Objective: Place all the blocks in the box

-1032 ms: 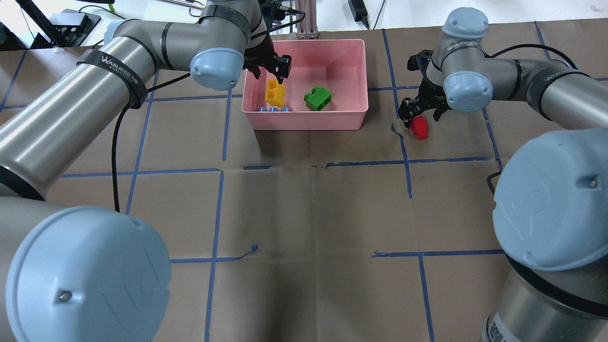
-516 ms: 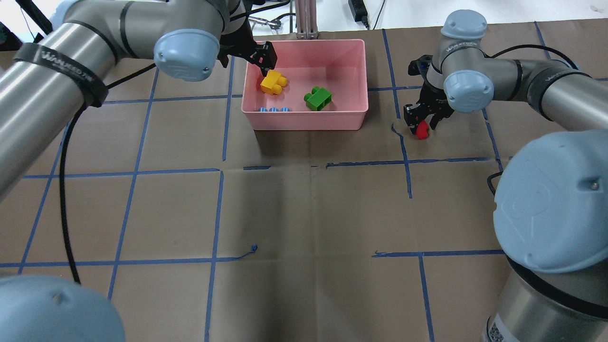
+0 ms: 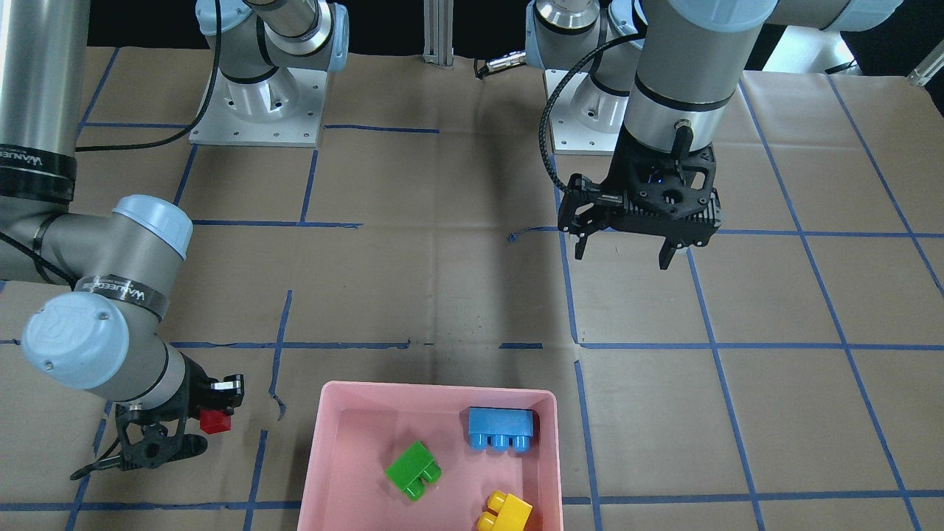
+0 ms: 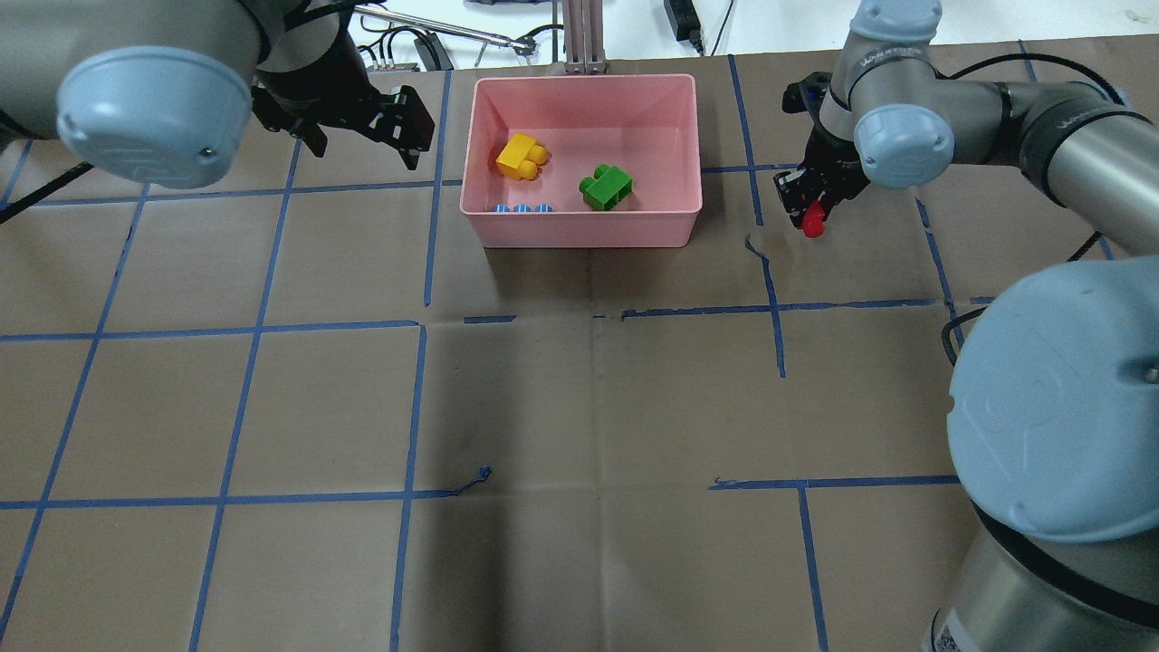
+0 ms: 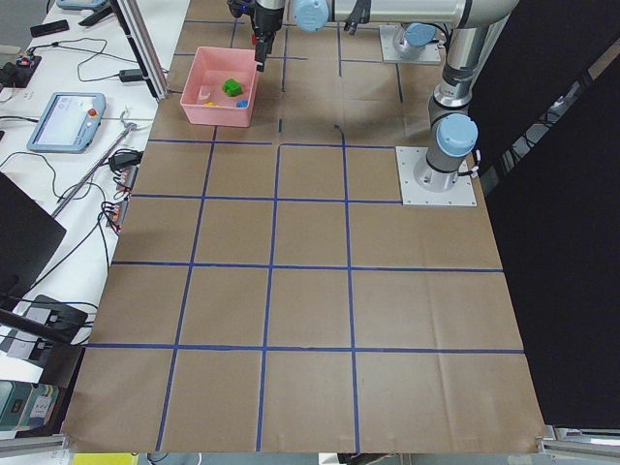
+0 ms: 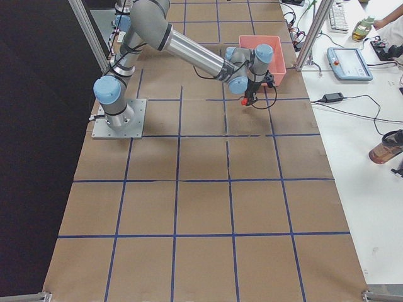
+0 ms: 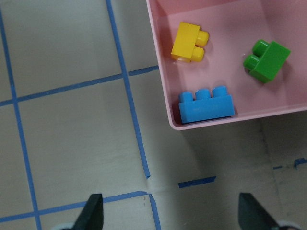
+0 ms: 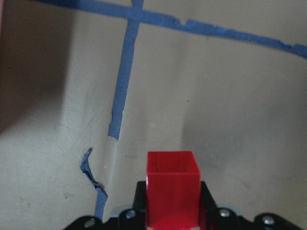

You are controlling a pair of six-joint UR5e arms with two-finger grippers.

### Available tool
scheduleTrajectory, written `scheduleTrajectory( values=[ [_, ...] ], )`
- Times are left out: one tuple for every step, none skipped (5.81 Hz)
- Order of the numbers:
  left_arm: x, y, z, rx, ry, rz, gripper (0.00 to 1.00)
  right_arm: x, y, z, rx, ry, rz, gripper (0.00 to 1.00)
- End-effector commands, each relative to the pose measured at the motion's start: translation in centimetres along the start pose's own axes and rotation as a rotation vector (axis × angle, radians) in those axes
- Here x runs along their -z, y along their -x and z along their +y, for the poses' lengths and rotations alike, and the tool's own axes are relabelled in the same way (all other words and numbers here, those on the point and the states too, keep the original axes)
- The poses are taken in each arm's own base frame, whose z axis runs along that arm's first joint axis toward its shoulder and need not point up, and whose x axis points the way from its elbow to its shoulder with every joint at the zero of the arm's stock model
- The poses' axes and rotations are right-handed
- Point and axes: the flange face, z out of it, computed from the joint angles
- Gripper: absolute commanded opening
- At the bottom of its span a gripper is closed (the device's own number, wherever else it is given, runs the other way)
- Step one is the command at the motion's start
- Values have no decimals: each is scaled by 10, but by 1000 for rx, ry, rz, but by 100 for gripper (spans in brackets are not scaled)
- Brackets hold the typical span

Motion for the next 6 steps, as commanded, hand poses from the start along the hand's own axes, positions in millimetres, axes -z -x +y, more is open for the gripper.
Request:
scheduleTrajectory(
  values=[
    [27,5,34,12,23,-2,100,98,0,-26,-26,-7,-4,12],
    [25,2,44,8,36,6,100,137,7,-36,-83,1,-57,12],
    [18,0,46,12,36,36,100,148,28,-50,-180,15,-140,12],
    [23,-1,46,9,24,70,100,143,68,-59,-249,14,-176,12],
    [24,8,48,36,29,69,100,129,116,-69,-298,7,-201,12],
    [26,9,52,43,29,67,100,93,158,-83,-328,19,-197,13]
  ],
)
